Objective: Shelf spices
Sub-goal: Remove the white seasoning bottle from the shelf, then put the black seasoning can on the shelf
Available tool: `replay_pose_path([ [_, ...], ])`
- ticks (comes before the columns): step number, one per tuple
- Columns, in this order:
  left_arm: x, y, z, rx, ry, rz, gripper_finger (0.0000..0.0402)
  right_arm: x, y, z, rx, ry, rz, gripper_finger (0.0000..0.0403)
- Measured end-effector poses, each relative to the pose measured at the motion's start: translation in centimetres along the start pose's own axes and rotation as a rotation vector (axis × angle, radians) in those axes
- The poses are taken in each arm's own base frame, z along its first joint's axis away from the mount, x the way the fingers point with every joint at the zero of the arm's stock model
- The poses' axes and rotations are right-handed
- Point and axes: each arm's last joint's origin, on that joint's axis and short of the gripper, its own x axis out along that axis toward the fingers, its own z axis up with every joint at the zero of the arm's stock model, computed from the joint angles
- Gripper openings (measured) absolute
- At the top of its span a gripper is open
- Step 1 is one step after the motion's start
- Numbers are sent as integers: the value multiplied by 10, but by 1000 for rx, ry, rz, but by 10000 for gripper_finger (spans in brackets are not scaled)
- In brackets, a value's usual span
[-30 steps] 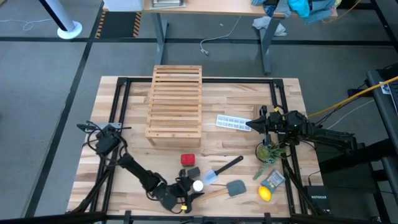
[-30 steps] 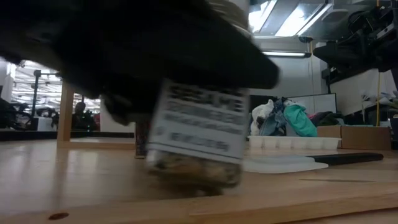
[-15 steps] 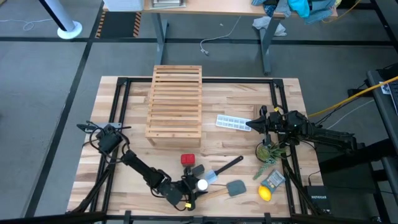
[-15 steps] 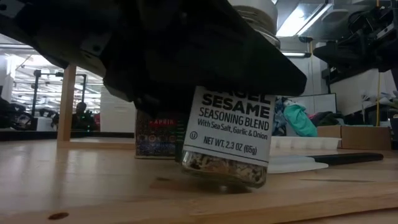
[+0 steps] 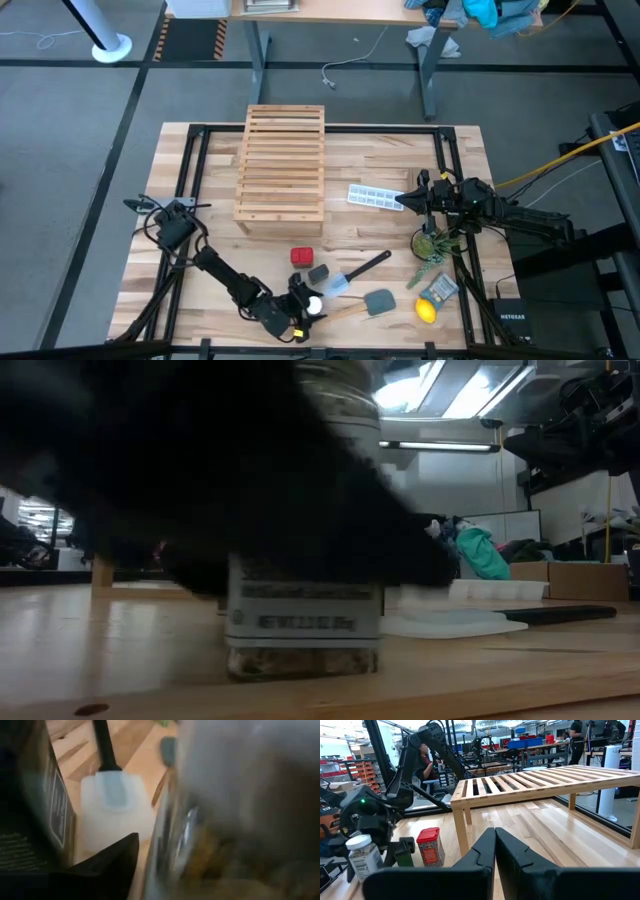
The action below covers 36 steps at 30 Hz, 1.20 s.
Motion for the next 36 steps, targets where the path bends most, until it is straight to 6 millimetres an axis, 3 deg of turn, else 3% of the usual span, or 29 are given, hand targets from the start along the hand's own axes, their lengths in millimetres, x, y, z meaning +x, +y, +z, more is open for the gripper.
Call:
replay_pose_path([
  [11, -8, -9, -4, 67, -63, 5, 288, 0, 0, 0, 0, 0, 0, 17],
  [22, -31, -25, -3, 153, -176, 106, 289, 0, 0, 0, 0, 0, 0, 17],
  [31, -66, -44, 24, 274, -258, 148, 289, 0, 0, 0, 0, 0, 0, 17],
  [36, -103, -55, 59, 446, -316, 197, 289, 0, 0, 0, 0, 0, 0, 17],
])
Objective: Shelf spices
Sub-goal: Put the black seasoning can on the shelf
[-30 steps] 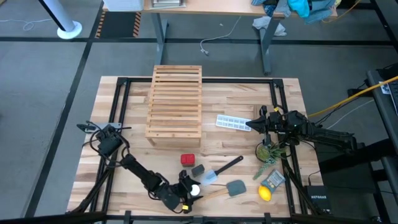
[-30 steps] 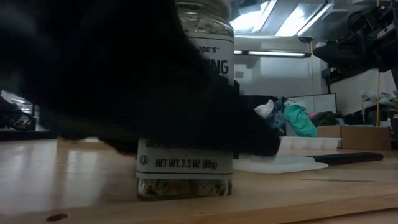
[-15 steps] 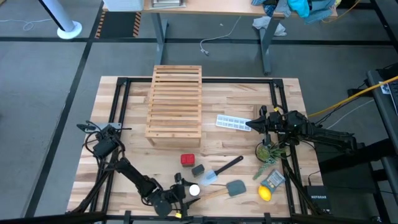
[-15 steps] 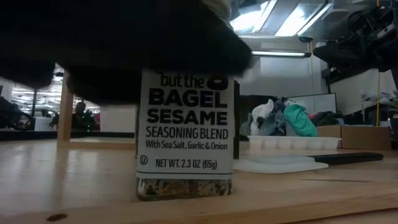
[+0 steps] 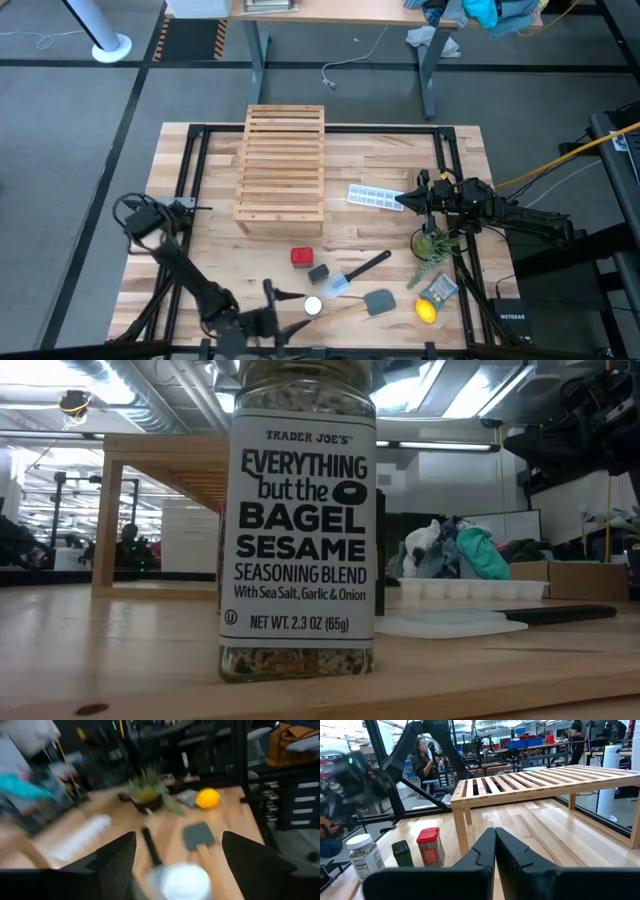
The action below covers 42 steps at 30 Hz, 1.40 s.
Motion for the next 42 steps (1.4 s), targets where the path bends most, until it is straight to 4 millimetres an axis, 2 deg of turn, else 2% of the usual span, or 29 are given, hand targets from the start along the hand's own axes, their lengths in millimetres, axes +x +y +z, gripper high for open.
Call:
replay_pose_path([
  [3, -21, 14, 32, 82, -30, 53, 289, 0, 0, 0, 0, -1, 3, 17],
  [8, -58, 50, 83, 151, -52, 83, 289, 0, 1, 5, -10, -48, 12, 17],
  [12, -83, 79, 102, 173, -43, 35, 289, 0, 1, 7, -13, -68, 15, 17],
  [15, -96, 101, 107, 123, -22, 14, 289, 0, 1, 7, -13, -68, 15, 17],
  [19, -108, 130, 98, 61, 13, 55, 289, 0, 2, 7, 54, -66, 41, 17],
  [23, -119, 157, 81, -6, -3, 127, 289, -1, 6, 7, 111, -47, 168, 17],
  [28, -128, 182, 63, -99, -19, 132, 289, -2, 11, 13, 144, -74, 324, 17],
  [33, -129, 194, 55, -143, -24, 142, 289, -5, 14, 25, 114, -181, 387, 17],
  [38, -127, 196, 35, -138, -26, 154, 289, -8, 16, 36, 56, -216, 401, 20],
  [42, -126, 198, 16, -140, -26, 157, 289, -9, 17, 44, 11, -231, 413, 57],
])
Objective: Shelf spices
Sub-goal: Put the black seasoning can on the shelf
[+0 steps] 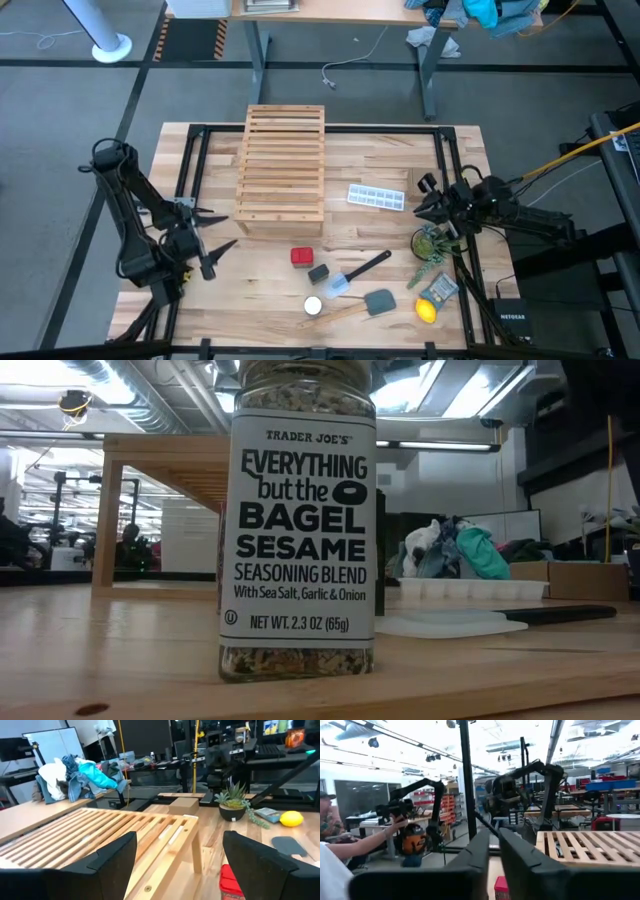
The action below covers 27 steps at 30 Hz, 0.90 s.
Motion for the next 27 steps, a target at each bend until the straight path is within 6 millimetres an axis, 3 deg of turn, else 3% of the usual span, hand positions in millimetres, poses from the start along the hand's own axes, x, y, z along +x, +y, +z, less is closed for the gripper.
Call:
replay_pose_path([
  [6, 1, 18, -18, -30, -5, 3, 289, 4, -5, 8, -86, -52, -132, 164],
  [11, 1, 38, -26, -98, -8, 2, 289, 12, -9, 5, -81, 24, -99, 222],
  [19, 1, 64, -32, -157, -11, 0, 289, 41, -26, 10, -42, 92, -129, 220],
  [27, 1, 69, -40, -127, -11, 0, 289, 98, -27, -5, 88, 292, -2, 210],
])
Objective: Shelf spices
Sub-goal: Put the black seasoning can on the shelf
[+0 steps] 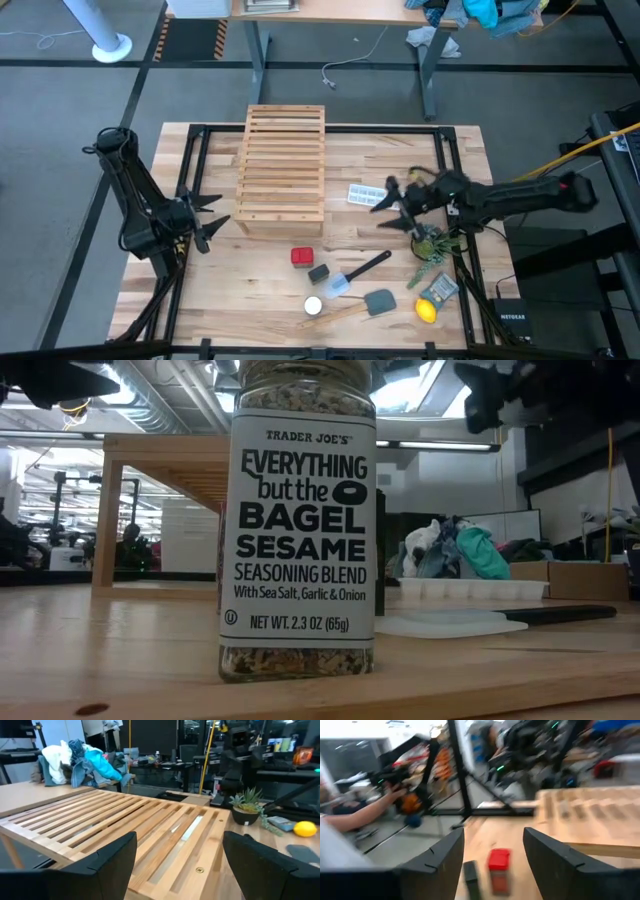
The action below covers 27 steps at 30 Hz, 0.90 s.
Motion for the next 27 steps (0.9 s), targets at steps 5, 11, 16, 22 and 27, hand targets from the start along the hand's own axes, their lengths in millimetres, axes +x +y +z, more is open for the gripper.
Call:
replay_pose_path([
  [5, 0, 1, -6, 7, 3, 1, 289, 42, 11, -1, 35, 101, 113, 209],
  [11, 0, -8, -16, -49, 18, 1, 289, 79, 23, -5, 42, 214, 163, 209],
  [16, 0, -30, -28, -47, 74, -17, 289, 93, 31, -28, 43, 362, 69, 209],
  [22, 0, -58, -26, 65, 118, -82, 289, 98, 34, -44, 16, 436, -59, 209],
  [27, -2, -60, -24, 106, 111, -96, 289, 105, 30, -63, -14, 497, -147, 209],
])
